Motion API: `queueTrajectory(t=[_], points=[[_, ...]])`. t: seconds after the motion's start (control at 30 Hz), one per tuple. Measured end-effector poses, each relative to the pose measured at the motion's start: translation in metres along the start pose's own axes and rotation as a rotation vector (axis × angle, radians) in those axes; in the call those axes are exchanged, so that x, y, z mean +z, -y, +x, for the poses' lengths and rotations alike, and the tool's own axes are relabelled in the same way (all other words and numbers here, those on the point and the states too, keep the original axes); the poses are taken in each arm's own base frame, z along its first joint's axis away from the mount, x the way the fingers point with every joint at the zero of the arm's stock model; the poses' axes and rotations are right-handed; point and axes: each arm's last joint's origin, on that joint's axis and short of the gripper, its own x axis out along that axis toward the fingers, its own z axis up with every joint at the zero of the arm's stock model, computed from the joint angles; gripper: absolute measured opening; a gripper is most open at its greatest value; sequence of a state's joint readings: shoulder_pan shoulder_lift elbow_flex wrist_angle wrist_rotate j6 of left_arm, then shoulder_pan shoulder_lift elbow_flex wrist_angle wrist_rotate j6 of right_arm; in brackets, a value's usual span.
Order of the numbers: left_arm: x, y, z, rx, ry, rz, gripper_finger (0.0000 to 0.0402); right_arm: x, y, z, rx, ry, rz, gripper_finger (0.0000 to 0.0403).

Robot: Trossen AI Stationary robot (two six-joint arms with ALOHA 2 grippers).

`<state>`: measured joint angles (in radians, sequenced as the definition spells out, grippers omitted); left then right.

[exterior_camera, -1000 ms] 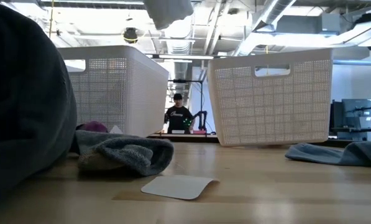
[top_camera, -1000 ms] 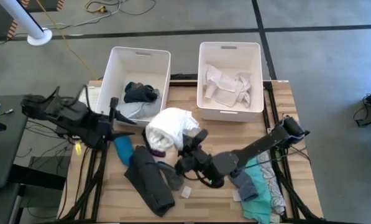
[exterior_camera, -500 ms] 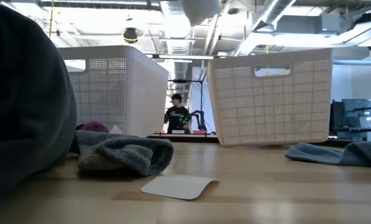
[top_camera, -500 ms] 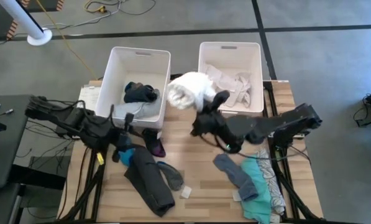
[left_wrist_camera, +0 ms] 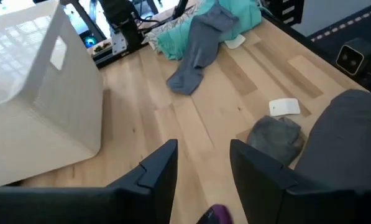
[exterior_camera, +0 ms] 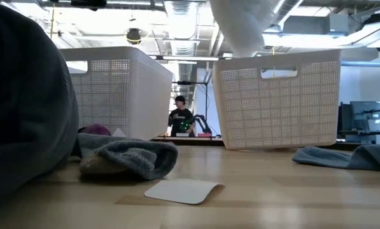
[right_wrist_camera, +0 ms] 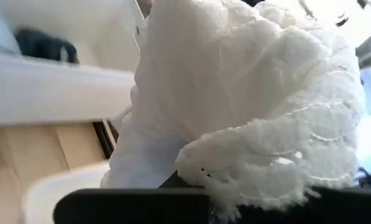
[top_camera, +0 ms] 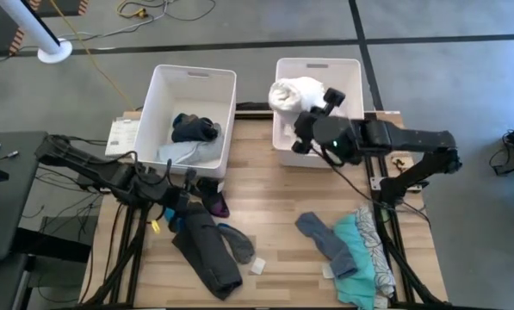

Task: Sort clothes
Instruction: Put the rolled white dress into the right white bin

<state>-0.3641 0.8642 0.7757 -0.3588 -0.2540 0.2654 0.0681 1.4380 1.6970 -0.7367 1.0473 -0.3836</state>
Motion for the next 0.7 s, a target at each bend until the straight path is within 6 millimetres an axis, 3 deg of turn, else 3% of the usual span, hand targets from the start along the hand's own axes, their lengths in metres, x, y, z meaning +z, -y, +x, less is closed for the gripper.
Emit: queueTrajectory(t=[0.37,0.7], points=[[-0.028,0.014,0.021,0.012,0.101,-0.042,0.0142,-0.041,0.027,0.053,0.114,-0.241,0.037,0.0013],[-0.037,0.021,0.027,-0.079,0.193,-0.059,0.0142,-0.065,0.021,0.082,0.287,-0.422,0.059,0.0013]])
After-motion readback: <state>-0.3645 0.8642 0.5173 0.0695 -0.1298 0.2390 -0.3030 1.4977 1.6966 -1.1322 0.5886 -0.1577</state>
